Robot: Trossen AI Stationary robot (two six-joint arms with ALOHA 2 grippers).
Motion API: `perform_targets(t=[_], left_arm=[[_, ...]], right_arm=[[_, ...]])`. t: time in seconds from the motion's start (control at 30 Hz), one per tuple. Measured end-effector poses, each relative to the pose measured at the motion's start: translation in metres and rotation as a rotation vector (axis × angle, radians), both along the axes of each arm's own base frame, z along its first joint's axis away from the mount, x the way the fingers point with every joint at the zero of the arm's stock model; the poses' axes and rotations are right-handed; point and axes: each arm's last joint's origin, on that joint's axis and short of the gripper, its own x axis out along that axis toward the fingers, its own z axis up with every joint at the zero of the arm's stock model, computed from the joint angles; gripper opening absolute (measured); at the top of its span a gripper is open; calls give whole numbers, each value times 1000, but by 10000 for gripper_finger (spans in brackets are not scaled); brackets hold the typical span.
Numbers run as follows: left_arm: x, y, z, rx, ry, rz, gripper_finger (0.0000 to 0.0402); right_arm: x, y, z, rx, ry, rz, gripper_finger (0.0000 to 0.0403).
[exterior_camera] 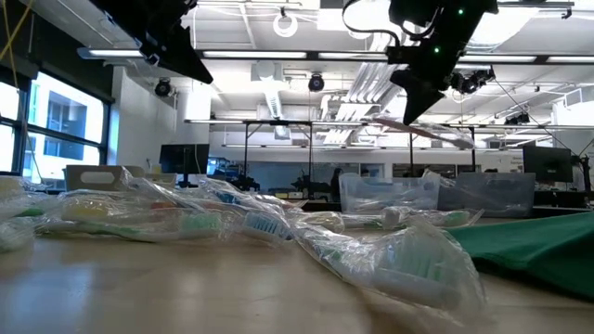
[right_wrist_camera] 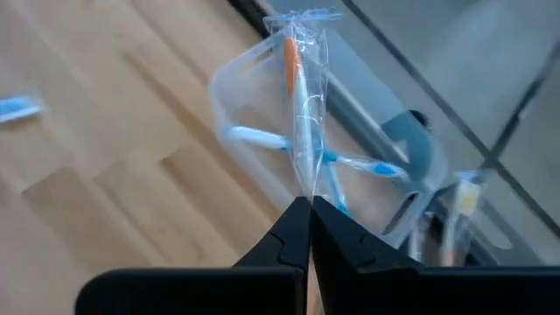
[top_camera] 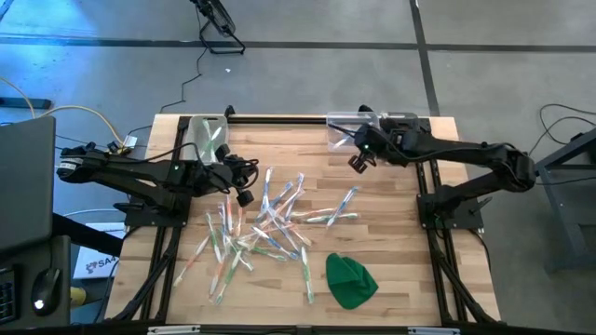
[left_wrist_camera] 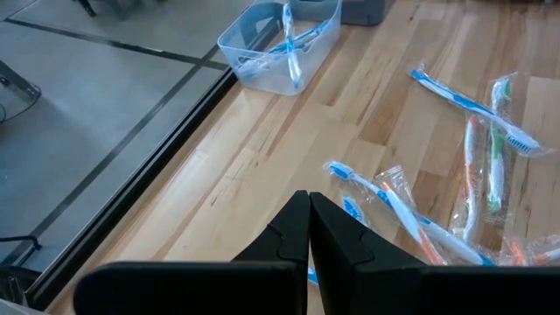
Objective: Pick & Place Toothbrushes
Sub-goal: Put the orange toothbrush into the black bin
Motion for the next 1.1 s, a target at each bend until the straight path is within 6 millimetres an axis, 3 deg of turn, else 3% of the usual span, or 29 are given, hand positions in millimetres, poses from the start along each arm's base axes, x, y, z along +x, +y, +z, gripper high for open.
perform_targets(t=[0.4, 0.73, 1.1], left_arm=[[0, 0, 0, 0, 0, 0, 6], [0, 0, 0, 0, 0, 0, 6], [0, 0, 0, 0, 1, 0, 6]], right_arm=[[-29, -51, 2, -81, -48, -391, 3], [-53, -83, -1, -76, -53, -563, 3], [-51, -113, -38, -24, 114, -623, 3]])
